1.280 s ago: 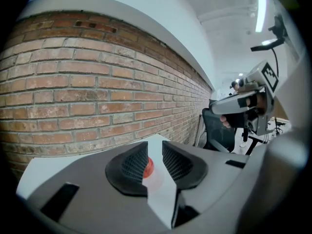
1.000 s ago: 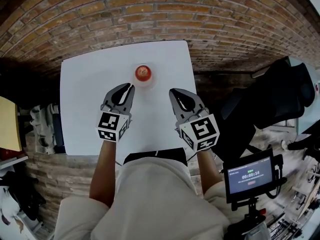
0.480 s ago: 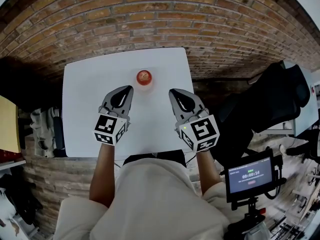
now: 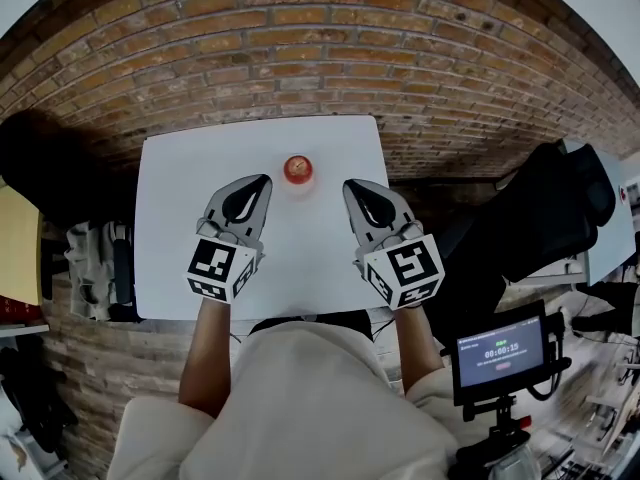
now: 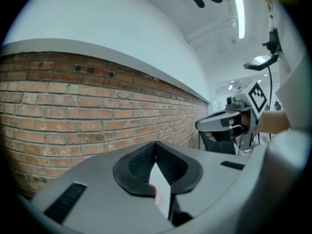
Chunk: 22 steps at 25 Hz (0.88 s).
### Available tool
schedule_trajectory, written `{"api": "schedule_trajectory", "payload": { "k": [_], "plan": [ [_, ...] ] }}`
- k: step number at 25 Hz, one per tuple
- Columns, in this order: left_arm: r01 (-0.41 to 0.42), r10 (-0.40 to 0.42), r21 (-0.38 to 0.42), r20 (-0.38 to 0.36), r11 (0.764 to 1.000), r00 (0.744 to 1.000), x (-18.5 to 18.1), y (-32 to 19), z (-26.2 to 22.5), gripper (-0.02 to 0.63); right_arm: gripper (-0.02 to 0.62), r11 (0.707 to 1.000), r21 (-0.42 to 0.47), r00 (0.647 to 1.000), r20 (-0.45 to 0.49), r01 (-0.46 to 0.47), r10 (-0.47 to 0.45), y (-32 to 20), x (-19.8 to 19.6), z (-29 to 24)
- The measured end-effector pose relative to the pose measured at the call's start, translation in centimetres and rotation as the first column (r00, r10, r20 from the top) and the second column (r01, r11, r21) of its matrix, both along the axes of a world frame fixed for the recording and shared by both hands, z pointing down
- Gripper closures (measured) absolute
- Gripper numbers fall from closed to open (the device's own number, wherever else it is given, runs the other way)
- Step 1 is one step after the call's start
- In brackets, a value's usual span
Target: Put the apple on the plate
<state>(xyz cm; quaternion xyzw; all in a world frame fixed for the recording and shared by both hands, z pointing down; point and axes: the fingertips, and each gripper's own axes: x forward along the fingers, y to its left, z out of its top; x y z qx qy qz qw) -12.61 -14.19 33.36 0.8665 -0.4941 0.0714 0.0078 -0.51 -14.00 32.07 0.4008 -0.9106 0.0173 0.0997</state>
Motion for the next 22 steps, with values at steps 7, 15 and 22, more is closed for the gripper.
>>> {"api": "schedule_trajectory", "payload": {
  "k": [7, 15, 22],
  "plan": [
    [-0.006, 0.006, 0.067, -0.001, 0.998, 1.0, 0.0, 1.4, -3.3, 0.6, 0.594, 0.998, 0.059, 1.0, 0.018, 0.01, -0.011, 0.7, -0.8, -2.8],
    [0.003, -0.005, 0.139, 0.017, 0.99, 1.0, -0.1, 2.7, -6.3, 0.6, 0.594, 0.991, 0.126, 0.999, 0.024, 0.035, -0.038, 1.5, -1.4, -5.5],
    [0.018, -0.025, 0.149, 0.04, 0.989, 0.999, -0.5, 3.6, -7.6, 0.6, 0.594, 0.984, 0.167, 0.997, 0.033, 0.058, -0.064, 2.4, -2.3, -7.4]
  ]
}}
